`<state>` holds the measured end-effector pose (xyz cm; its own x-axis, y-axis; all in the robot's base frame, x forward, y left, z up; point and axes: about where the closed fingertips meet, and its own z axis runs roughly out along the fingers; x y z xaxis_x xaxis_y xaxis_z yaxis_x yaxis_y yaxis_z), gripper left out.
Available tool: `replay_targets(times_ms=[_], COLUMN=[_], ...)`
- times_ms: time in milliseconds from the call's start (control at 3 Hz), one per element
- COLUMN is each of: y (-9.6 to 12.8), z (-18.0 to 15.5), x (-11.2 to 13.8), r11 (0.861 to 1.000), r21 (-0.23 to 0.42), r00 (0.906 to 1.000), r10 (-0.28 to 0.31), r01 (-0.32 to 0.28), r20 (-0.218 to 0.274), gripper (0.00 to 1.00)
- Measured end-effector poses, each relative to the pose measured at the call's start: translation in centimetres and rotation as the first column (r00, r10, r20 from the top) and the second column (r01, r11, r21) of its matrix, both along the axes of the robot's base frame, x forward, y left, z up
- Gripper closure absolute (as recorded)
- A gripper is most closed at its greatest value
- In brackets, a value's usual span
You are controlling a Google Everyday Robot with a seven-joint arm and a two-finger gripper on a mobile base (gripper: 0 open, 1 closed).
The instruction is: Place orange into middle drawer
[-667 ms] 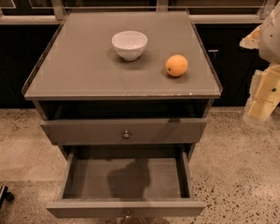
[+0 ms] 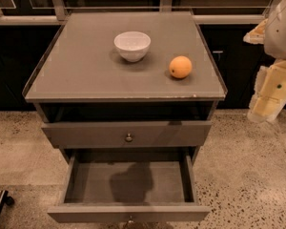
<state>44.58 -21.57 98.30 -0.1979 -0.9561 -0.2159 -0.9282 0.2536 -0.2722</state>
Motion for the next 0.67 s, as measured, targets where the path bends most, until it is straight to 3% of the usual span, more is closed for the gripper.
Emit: replay_targets(times_ms=[333, 667], y=[-0.1, 0.1], z=[0.0, -0.9], x=[2.8, 7.3], r11=[0.999, 0.990], r21=[0.030, 0.101], r00=[0.9990, 0.9953], r10=[0.042, 0.094], r01=[-0.043, -0.096], r20=[0.015, 0.022], gripper=[0.00, 0.00])
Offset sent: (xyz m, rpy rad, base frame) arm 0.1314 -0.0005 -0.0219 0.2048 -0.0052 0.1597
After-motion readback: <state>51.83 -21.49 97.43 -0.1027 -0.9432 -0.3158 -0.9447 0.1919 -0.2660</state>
